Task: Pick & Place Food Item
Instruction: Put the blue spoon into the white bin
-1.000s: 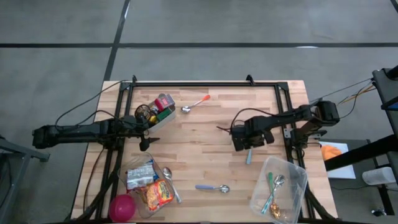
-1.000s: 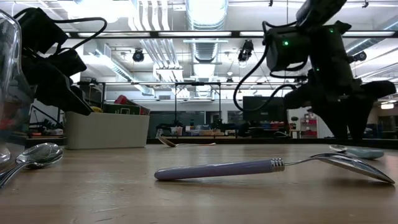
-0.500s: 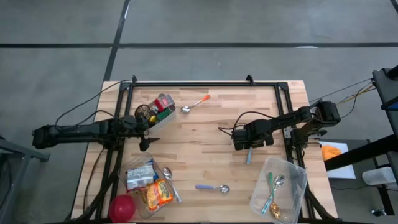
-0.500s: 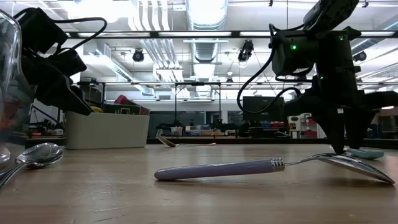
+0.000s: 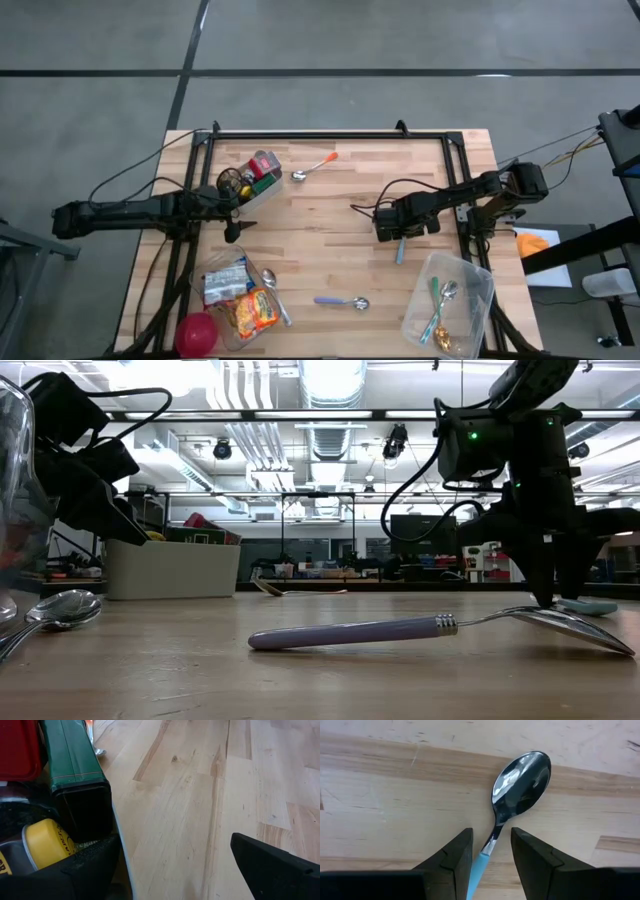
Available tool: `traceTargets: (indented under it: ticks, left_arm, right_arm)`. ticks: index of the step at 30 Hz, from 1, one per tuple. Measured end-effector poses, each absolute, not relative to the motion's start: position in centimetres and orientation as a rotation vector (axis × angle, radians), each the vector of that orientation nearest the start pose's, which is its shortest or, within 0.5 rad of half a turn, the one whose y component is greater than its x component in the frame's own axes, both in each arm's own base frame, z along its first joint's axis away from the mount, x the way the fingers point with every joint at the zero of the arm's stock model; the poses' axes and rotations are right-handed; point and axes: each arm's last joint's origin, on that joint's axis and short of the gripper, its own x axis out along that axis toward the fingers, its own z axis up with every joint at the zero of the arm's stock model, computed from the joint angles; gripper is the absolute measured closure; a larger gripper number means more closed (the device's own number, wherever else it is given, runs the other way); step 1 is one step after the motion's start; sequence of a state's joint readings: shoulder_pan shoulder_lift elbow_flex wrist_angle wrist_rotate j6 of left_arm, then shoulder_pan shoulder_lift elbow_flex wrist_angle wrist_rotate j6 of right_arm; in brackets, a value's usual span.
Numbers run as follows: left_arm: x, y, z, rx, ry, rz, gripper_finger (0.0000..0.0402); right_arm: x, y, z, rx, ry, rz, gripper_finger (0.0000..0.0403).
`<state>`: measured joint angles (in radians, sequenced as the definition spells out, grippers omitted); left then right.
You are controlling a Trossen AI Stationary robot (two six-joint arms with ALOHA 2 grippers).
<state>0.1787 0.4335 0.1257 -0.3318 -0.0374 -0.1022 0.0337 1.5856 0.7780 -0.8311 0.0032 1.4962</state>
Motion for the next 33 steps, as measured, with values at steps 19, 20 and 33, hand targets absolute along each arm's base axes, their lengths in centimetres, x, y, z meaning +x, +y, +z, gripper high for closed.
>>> traceTargets:
  ticks: [19, 20, 33]
  left_arm:
    - [10.77, 2.06, 13.97, -0.143, 0.628, 0.241, 0.0018]
    - [10.77, 2.06, 13.96, -0.143, 0.628, 0.241, 0.0018]
    - [10.77, 2.06, 13.96, -0.144, 0.628, 0.241, 0.0018]
  right_arm:
    - [23.16, 0.77, 13.48, 1.042, 1.315, -1.125, 0.0387]
    - [23.16, 0.77, 13.48, 1.038, 1.317, -1.121, 0.0388]
    - [23.19, 0.76, 13.44, 1.023, 1.316, -1.108, 0.0374]
